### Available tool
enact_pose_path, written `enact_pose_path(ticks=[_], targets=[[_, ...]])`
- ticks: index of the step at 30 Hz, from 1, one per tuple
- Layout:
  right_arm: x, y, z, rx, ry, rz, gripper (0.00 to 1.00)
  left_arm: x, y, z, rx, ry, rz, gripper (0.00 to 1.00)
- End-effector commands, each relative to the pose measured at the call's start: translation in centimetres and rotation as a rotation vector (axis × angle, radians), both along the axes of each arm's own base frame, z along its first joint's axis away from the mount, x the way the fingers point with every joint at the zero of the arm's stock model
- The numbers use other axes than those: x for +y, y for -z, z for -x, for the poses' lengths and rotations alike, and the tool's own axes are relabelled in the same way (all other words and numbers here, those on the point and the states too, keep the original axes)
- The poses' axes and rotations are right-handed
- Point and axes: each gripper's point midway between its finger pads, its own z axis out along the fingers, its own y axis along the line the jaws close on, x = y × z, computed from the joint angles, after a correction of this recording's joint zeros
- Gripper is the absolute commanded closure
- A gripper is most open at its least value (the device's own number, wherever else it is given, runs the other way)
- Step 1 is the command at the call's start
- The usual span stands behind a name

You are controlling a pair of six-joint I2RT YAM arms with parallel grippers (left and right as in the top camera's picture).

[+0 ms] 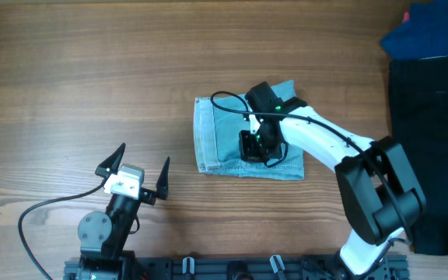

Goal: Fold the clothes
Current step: 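Release the shorts and lift the right gripper away to the right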

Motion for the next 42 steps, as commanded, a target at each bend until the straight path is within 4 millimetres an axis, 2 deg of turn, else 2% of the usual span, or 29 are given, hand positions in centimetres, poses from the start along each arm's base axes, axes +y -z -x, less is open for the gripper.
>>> enact_pose_path(ticks=[1,3,6,10,12,13,14,16,19,21,24,27,28,33,38,40,42], targets=[[-0.1,0.9,3.2,0.104,-0.055,0.046,0.96,0.0,0.1,0.0,-0.004,0.004,-0.011,0.00],[-0.6,0.3,3.5,0.105,-0.050,0.065,0.96,0.0,0.1,0.0,-0.004,0.004,-0.011,0.00],[-0.6,-2.4,2.6,0.040,-0.039,0.035,0.94,0.0,0.1,0.0,-0.004,0.004,-0.011,0.00],[-0.1,-7.3,1.0,-0.098,-0.032,-0.043,0.78,0.0,0.1,0.0,-0.004,0.004,-0.011,0.00],[-0.2,-9.3,0.5,-0.175,-0.027,-0.061,0.53,0.0,0.1,0.0,-0.004,0.004,-0.011,0.00],[-0.5,-10.5,0.1,-0.230,-0.018,-0.058,0.33,0.0,0.1,0.0,-0.004,0.004,-0.011,0.00],[-1.0,-12.0,-0.3,-0.292,-0.007,-0.053,0.01,0.0,0.1,0.0,-0.004,0.004,-0.011,0.00],[-1.8,-13.8,-0.7,-0.363,0.024,-0.048,0.01,0.0,0.1,0.0,-0.004,0.004,-0.011,0.00],[-3.3,-17.6,-0.7,-0.468,0.079,-0.086,0.01,0.0,0.1,0.0,-0.004,0.004,-0.011,0.00],[-5.2,-20.0,-0.5,-0.552,0.123,-0.075,0.00,0.0,0.1,0.0,-0.004,0.004,-0.011,0.00],[-9.0,-21.5,0.0,-0.632,0.203,0.044,0.00,0.0,0.1,0.0,-0.004,0.004,-0.011,0.00],[-12.9,-21.5,0.2,-0.663,0.319,0.215,0.00,0.0,0.1,0.0,-0.004,0.004,-0.011,0.00],[-13.5,-21.4,0.2,-0.662,0.345,0.247,0.01,0.0,0.1,0.0,-0.004,0.004,-0.011,0.00],[-14.9,-20.6,-0.2,-0.632,0.395,0.299,0.00,0.0,0.1,0.0,-0.004,0.004,-0.011,0.00],[-18.6,-19.3,-2.3,-0.590,0.507,0.366,0.00,0.0,0.1,0.0,-0.004,0.004,-0.011,0.00],[-19.9,-18.1,-3.0,-0.549,0.527,0.398,0.00,0.0,0.1,0.0,-0.004,0.004,-0.011,0.00],[-20.2,-16.7,-3.2,-0.499,0.504,0.429,0.00,0.0,0.1,0.0,-0.004,0.004,-0.011,0.00]])
